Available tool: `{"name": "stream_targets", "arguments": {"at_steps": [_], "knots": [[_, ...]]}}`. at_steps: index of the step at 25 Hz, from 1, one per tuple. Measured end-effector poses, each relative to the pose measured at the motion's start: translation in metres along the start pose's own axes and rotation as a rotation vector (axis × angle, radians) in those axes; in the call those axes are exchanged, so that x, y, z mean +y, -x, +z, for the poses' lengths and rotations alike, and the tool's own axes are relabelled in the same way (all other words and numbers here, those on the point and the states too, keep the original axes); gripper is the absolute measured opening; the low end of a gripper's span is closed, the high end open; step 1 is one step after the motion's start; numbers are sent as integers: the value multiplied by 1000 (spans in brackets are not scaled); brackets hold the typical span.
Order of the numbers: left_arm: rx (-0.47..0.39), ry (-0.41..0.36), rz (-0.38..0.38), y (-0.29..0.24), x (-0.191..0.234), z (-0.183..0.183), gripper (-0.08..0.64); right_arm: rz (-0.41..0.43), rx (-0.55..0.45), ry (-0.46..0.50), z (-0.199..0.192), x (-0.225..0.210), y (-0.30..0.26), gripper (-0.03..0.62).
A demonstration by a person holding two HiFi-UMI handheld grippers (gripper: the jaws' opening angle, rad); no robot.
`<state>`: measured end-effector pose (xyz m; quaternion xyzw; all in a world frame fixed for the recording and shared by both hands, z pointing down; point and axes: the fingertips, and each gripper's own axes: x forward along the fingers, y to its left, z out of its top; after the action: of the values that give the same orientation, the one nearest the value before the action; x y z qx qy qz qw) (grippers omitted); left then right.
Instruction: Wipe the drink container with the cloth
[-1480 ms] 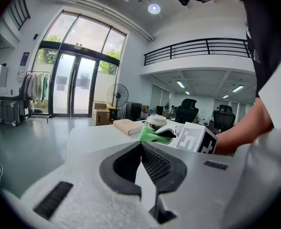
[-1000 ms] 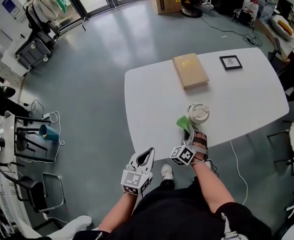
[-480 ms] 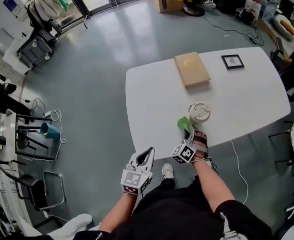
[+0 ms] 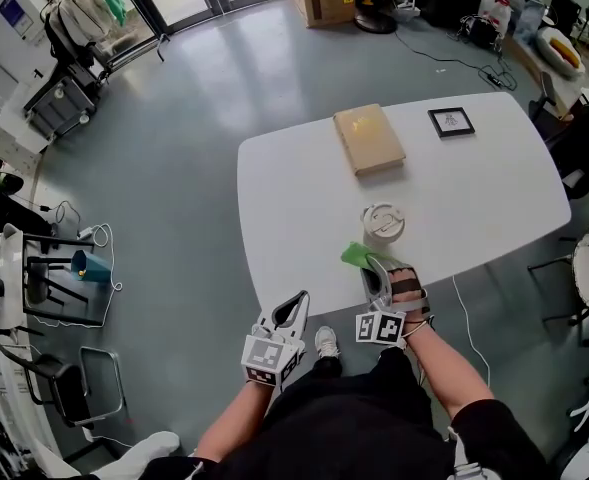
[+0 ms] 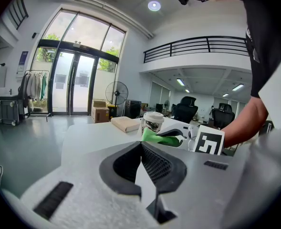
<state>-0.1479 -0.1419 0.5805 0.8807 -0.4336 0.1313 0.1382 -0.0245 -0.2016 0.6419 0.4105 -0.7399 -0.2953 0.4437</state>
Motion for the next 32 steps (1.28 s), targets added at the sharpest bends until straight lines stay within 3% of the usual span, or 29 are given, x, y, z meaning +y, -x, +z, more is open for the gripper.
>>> {"name": "stream_targets", "arguments": {"at_steps": [6,13,23,32], "knots": [[1,-6,-34,-15,-15,2,8,25,-153,134,3,-26,30,100],[-1,-2,-38,-29,-30,4,8,74,-184,286,-19,-38,32,100],[10,27,13,-36,-44,-1,8,124,-181,337,-48,-17,14,103],[15,58,83,-33,-40,-5,8,230,-178,373,-73,25,-15,104]]}}
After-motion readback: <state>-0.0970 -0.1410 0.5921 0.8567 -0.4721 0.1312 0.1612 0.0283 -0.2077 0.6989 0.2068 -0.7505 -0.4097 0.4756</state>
